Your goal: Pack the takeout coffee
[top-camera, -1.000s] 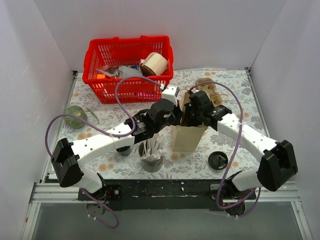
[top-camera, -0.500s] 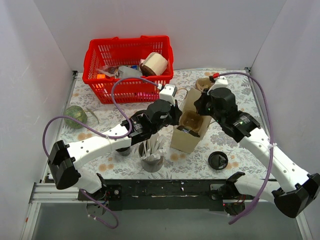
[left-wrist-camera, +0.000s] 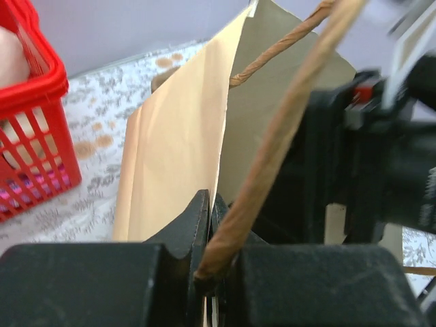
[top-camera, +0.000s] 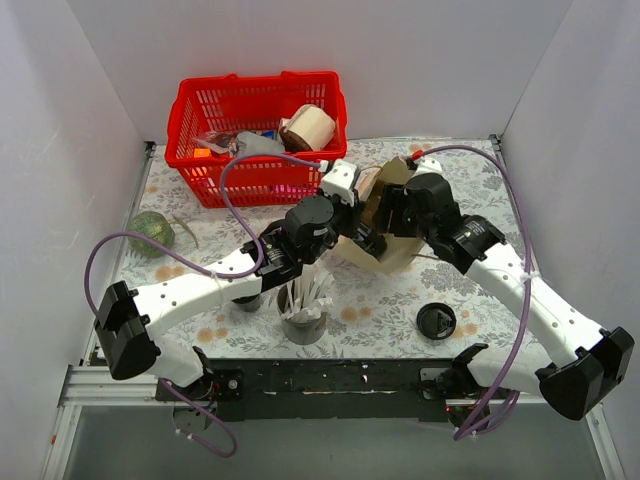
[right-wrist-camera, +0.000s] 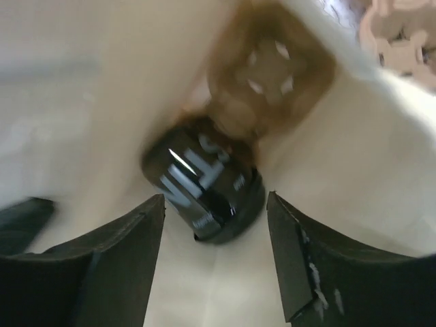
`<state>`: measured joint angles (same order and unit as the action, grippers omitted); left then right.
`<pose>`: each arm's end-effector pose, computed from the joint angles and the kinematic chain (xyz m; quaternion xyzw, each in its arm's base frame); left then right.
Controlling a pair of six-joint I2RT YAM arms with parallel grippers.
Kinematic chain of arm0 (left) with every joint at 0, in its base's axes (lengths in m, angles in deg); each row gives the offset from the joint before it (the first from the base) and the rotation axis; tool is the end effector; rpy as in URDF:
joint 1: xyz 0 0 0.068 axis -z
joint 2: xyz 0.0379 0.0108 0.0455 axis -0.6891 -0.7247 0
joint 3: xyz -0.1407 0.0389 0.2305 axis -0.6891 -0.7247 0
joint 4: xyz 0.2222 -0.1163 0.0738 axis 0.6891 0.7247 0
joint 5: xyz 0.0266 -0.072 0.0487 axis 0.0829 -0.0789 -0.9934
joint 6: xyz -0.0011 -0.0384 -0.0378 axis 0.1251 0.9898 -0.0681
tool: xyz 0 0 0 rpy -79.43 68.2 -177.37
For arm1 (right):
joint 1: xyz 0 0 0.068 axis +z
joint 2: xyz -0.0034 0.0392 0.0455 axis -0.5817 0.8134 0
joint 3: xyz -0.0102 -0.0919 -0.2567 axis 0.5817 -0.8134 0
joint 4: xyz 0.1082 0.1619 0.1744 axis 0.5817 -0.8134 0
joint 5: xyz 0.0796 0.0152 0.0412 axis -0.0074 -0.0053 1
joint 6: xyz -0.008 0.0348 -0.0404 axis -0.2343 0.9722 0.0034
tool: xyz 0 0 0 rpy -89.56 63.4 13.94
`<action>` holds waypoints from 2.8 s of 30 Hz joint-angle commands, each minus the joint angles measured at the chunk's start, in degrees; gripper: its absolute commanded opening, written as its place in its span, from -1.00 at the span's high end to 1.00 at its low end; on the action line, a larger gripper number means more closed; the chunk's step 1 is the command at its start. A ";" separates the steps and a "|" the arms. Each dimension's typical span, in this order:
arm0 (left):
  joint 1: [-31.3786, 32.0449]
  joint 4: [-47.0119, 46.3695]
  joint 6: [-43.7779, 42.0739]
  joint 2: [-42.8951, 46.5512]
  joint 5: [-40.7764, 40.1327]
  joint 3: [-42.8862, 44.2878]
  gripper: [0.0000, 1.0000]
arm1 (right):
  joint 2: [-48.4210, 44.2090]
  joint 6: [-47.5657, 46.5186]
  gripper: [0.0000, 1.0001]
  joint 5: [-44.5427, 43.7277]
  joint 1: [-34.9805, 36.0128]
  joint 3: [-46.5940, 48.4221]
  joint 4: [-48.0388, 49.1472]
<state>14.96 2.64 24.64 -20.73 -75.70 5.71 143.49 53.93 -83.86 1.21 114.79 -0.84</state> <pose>0.1882 -0.2813 0.3629 -0.0753 0.7638 -0.4250 0.4799 0.2102 0.1448 0.3696 0.0032 0.8563 0.1679 0.4884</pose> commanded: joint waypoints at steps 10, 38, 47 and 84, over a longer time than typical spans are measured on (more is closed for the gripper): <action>0.28 -24.01 -11.59 6.30 4.83 -12.73 1.00 | -5.05 12.88 -0.57 -6.45 0.05 -17.15 14.64; 13.63 -36.78 -6.85 12.10 -2.64 -28.73 1.00 | -15.34 12.62 -0.57 -12.49 10.24 -31.23 25.93; 14.07 -38.18 -4.03 17.28 -9.04 -33.82 1.00 | -26.15 9.10 -0.52 -8.73 12.97 -36.93 20.37; 18.29 -32.56 2.66 19.49 -7.56 -33.22 1.00 | -19.29 -14.62 -0.46 -1.02 31.25 -30.61 24.42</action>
<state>32.75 -30.86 25.89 -2.05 -83.79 -30.22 125.76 45.32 -92.93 31.28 82.05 21.13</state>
